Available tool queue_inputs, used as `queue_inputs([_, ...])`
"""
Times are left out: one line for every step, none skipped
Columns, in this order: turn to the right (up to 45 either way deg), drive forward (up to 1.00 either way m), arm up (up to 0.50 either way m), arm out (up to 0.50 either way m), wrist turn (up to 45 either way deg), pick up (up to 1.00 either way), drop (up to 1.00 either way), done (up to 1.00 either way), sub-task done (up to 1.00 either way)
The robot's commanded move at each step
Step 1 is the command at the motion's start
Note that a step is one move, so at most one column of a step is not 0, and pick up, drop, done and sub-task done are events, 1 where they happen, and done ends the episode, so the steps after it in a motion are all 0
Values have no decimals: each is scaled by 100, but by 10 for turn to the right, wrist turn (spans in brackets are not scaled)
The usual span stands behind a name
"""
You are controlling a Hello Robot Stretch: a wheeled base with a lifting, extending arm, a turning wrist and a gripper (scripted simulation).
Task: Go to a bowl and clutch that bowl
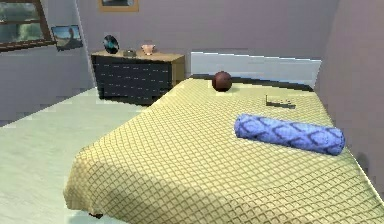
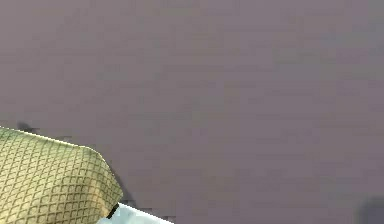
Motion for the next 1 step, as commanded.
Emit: queue_inputs([180,0,0,0,0,0,0,0,0])
